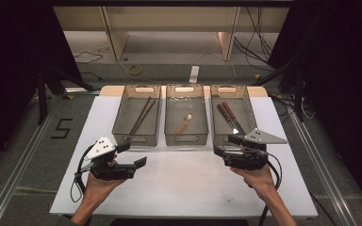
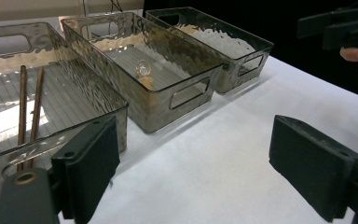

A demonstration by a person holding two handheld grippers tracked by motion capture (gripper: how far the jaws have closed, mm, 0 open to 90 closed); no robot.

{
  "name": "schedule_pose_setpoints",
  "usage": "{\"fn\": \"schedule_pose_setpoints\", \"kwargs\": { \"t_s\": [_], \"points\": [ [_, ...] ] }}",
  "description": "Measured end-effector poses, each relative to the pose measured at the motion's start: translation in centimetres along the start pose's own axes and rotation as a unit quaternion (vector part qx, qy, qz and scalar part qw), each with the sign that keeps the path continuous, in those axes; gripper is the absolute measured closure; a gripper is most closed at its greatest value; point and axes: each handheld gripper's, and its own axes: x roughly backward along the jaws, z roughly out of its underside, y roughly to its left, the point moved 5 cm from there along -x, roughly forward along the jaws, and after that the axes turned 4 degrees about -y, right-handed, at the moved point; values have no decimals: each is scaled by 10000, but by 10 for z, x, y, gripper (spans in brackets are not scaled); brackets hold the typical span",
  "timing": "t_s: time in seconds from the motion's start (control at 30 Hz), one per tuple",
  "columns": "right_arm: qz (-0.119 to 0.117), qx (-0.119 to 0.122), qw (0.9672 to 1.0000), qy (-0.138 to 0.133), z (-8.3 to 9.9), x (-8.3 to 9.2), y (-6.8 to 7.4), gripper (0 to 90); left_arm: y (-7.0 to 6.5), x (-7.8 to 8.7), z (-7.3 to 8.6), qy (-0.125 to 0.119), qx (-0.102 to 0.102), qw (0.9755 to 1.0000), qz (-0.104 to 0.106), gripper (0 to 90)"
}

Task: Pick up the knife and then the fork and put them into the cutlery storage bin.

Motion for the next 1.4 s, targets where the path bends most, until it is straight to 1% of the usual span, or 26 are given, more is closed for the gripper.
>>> {"fn": "schedule_pose_setpoints", "kwargs": {
  "t_s": [0.13, 0.23, 0.33, 0.43, 0.53, 0.63, 0.7, 0.83, 0.97, 1.23, 1.4],
  "points": [
    [-5, -2, 9999, -116, 7, 5, 3, 272, -1, 0, 0, -5, 19, 10000, 43, 156],
    [-66, 34, 9998, -210, 9, 8, 5, 270, -1, -1, 0, -10, 17, 10000, 62, 156],
    [-116, 4, 9997, -198, 12, 9, 9, 259, -2, -1, 1, 0, 24, 10000, 83, 156],
    [-74, 155, 9997, -185, 17, 10, 14, 250, -2, 0, 1, 18, 25, 9999, 109, 156],
    [-83, 220, 9995, -224, 22, 12, 17, 251, -3, -1, 2, 16, 21, 9999, 124, 155],
    [-64, 214, 9995, -207, 27, 14, 19, 251, -4, -1, 2, 19, 23, 9999, 142, 155],
    [-19, 256, 9995, -178, 31, 15, 18, 251, -4, -1, 3, 33, 8, 9999, 146, 156],
    [31, 178, 9997, -172, 35, 17, 16, 250, -5, -1, 3, 30, 9, 9999, 155, 156],
    [59, 163, 9996, -235, 35, 19, 15, 248, -4, -1, 3, 32, 3, 9999, 156, 156],
    [102, 170, 9995, -239, 35, 20, 14, 246, -5, -1, 2, 15, -5, 9999, 165, 156],
    [148, 169, 9993, -293, 33, 22, 12, 245, -5, -2, 2, 18, -10, 9999, 151, 156]
  ]
}}
